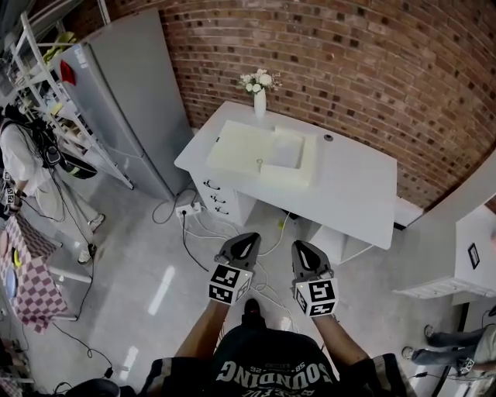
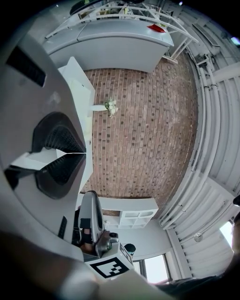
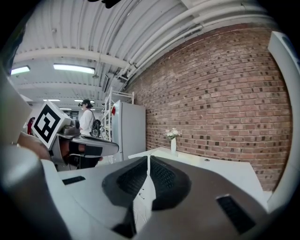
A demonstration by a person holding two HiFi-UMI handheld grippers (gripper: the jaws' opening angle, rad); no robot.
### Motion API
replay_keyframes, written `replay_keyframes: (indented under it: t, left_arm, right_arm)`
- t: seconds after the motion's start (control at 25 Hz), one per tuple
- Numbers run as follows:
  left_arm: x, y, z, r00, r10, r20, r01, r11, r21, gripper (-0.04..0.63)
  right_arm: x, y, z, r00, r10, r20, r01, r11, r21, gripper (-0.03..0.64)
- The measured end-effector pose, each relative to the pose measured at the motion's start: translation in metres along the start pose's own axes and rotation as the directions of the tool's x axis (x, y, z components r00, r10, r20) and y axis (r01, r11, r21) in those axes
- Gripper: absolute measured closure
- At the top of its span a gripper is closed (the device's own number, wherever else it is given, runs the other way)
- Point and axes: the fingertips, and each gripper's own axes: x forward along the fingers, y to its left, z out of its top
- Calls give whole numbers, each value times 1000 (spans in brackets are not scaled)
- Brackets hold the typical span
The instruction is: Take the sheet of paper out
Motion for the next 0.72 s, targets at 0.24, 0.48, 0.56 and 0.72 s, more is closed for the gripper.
replay_keyframes:
  t: [0.24, 0.48, 0.56, 0.72]
  left_arm:
    - [11, 37, -1, 1000, -18, -4, 18, 1000, -1, 580]
    - [20, 66, 1, 1000, -25, -8, 25, 1000, 13, 580]
    - [26, 67, 3, 999, -38, -8, 38, 999, 17, 580]
    - [38, 67, 6, 998, -69, -10, 69, 997, 28, 580]
  right_arm:
    - [35, 9, 3, 1000, -14, -9, 14, 1000, 3, 545]
    - [56, 14, 4, 999, -34, 3, 34, 999, 18, 545]
    - [59, 11, 5, 999, -48, 3, 48, 999, 21, 545]
    - [63, 0, 8, 997, -76, 9, 76, 997, 30, 545]
